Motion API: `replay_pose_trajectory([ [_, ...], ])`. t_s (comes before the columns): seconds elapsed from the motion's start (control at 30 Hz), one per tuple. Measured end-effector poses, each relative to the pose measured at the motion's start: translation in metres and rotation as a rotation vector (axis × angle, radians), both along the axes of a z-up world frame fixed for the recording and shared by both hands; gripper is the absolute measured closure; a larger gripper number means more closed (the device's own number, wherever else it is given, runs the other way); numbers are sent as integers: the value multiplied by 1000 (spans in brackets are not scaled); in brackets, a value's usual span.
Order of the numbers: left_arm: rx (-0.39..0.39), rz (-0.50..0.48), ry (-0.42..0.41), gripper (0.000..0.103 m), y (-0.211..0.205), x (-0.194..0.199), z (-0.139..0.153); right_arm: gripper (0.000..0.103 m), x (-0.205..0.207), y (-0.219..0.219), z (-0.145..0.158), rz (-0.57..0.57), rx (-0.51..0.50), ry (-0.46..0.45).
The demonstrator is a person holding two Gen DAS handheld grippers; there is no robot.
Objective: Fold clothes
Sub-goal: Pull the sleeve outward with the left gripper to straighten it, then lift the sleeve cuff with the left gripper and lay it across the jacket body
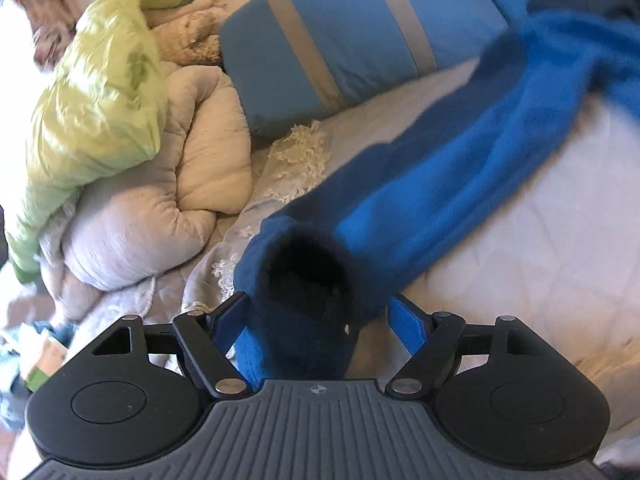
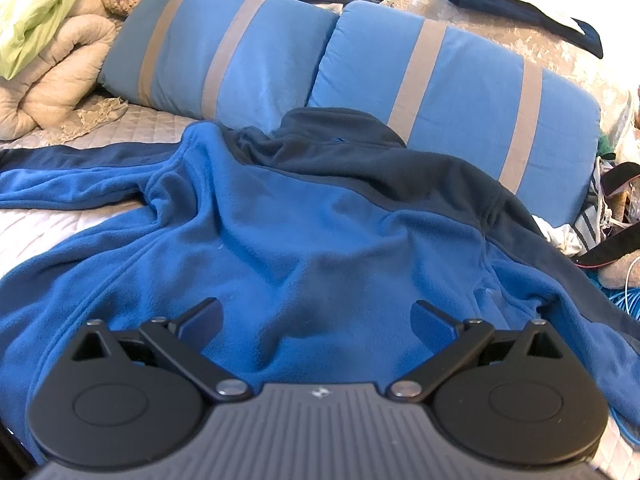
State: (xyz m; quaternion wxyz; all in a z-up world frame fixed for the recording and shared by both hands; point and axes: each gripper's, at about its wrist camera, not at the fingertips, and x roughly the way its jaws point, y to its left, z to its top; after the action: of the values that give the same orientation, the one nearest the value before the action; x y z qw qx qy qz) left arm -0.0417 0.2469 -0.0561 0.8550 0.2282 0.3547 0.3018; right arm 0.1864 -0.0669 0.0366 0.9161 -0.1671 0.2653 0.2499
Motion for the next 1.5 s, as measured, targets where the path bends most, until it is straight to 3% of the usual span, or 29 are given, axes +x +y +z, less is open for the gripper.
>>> replay_pose_trajectory([
  [0.3, 196, 8, 119, 28, -11, 9, -23, 0, -1, 0, 0, 6, -2, -6],
  [0.67, 319, 77, 162, 32, -8, 11, -27, 0, -2, 0, 2, 6, 5, -6],
  [0.83, 281, 74, 134, 39, -6, 10, -15, 0, -2, 0, 2, 6, 3, -6],
  [1.07, 257, 63, 149, 61, 5, 5, -12, 0, -2, 0, 3, 8, 5, -8],
  [1.23, 184, 61, 152, 59, 19, -1, -9, 0, -2, 0, 3, 8, 5, -6],
  [1.3, 141, 75, 144, 52, 28, -1, -7, 0, -2, 0, 2, 8, 3, -7],
  [1.5, -27, 13, 85, 51, 54, -5, 9, 0, -2, 1, 1, 11, -6, -6],
])
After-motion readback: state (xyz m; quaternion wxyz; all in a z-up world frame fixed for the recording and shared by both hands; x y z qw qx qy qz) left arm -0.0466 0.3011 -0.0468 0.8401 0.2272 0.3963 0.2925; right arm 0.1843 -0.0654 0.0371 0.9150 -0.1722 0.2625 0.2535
